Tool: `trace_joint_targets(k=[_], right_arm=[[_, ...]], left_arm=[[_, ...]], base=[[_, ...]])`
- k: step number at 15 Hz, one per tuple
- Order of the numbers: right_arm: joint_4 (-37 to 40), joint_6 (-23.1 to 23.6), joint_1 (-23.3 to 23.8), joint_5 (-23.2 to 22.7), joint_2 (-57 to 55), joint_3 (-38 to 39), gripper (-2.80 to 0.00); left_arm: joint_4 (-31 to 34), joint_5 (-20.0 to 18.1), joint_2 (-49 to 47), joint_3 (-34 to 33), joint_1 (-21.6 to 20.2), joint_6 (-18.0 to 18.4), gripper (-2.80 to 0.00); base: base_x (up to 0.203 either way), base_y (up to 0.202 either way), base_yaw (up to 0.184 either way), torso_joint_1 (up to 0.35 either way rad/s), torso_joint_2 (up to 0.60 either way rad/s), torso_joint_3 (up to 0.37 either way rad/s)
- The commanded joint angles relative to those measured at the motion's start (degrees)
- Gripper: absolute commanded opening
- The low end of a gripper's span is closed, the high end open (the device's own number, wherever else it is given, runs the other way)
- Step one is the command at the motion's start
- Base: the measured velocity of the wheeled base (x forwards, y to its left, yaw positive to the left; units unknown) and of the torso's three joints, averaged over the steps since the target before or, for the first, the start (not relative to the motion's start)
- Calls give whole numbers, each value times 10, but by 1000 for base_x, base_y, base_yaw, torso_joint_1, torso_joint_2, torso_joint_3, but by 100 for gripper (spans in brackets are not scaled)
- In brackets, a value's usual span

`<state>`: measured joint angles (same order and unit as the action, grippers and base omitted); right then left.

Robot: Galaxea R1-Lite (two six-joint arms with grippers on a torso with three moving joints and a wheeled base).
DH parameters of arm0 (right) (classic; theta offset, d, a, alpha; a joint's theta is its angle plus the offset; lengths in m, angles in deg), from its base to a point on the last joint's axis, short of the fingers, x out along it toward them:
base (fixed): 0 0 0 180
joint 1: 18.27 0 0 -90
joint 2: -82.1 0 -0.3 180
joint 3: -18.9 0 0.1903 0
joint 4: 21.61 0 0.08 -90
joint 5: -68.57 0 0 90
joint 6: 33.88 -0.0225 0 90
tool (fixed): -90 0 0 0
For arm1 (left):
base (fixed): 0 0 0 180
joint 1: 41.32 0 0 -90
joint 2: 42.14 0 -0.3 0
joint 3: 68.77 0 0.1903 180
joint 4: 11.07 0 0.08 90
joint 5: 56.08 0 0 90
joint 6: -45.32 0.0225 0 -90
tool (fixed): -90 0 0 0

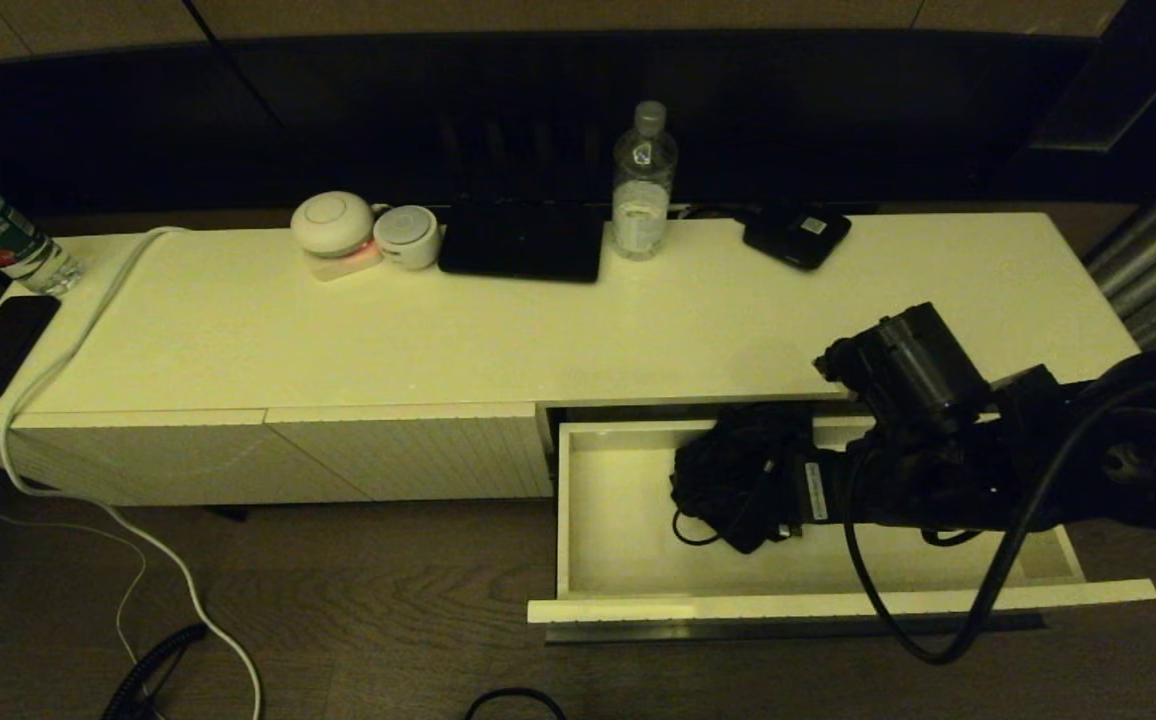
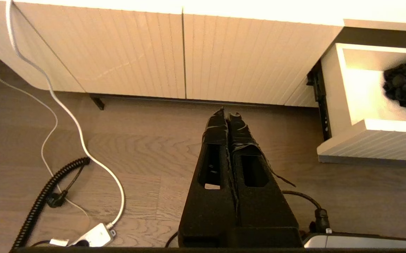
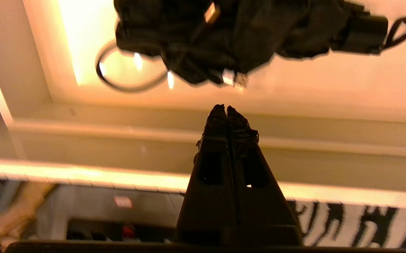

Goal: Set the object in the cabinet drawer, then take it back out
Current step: Take the umbrella out of the drawer and put it on the table

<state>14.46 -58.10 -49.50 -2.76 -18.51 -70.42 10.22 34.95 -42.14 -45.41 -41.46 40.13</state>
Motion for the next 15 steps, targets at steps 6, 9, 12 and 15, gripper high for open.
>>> trace_joint_targets(k=[6, 9, 12, 15], right_arm=[[-5, -31, -14, 28, -55, -21, 0], [-3, -33, -14, 32, -69, -34, 0], [-3, -55, -14, 32, -91, -48, 0], [-3, -65, -14, 30, -119, -76, 0]], left_arm=[[0, 0, 1, 0, 0, -1, -280], [0, 0, 1, 0, 0, -1, -280], [0, 0, 1, 0, 0, -1, -280], [0, 0, 1, 0, 0, -1, -280]], base=[[0, 0, 0, 0, 0, 0], [0, 0, 0, 0, 0, 0], [0, 0, 0, 0, 0, 0], [0, 0, 0, 0, 0, 0]])
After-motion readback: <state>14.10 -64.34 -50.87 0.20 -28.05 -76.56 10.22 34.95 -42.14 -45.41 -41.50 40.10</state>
